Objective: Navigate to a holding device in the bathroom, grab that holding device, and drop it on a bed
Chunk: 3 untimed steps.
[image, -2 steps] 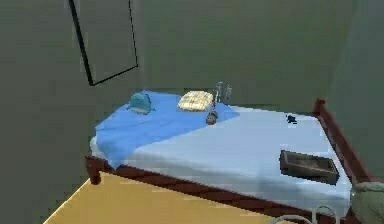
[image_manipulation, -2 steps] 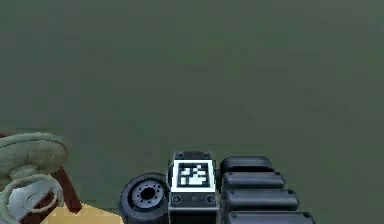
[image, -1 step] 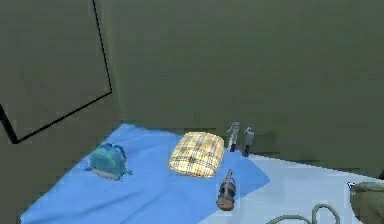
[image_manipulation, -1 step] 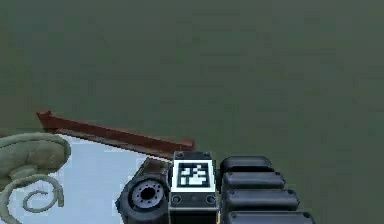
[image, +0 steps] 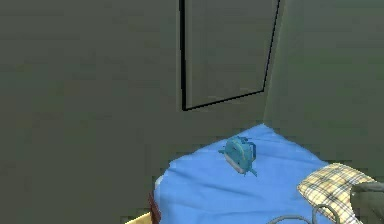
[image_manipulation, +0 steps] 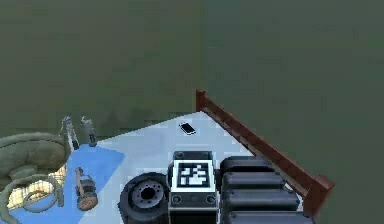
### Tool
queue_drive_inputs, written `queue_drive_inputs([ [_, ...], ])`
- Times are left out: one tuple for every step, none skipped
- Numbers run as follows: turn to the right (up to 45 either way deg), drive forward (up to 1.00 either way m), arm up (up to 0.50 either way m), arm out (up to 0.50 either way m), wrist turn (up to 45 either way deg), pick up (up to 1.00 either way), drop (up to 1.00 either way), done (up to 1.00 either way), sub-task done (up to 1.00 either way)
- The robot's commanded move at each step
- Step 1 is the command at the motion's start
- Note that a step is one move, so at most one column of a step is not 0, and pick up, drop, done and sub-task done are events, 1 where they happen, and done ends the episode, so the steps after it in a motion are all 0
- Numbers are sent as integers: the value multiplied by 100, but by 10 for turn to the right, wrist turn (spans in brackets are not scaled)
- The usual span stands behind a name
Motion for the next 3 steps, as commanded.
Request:
queue_drive_inputs([
  [0,0,0,36,0,0,0,0,0],
  [0,0,0,0,390,0,0,0,0],
  [0,0,-26,0,0,0,0,0,0],
])
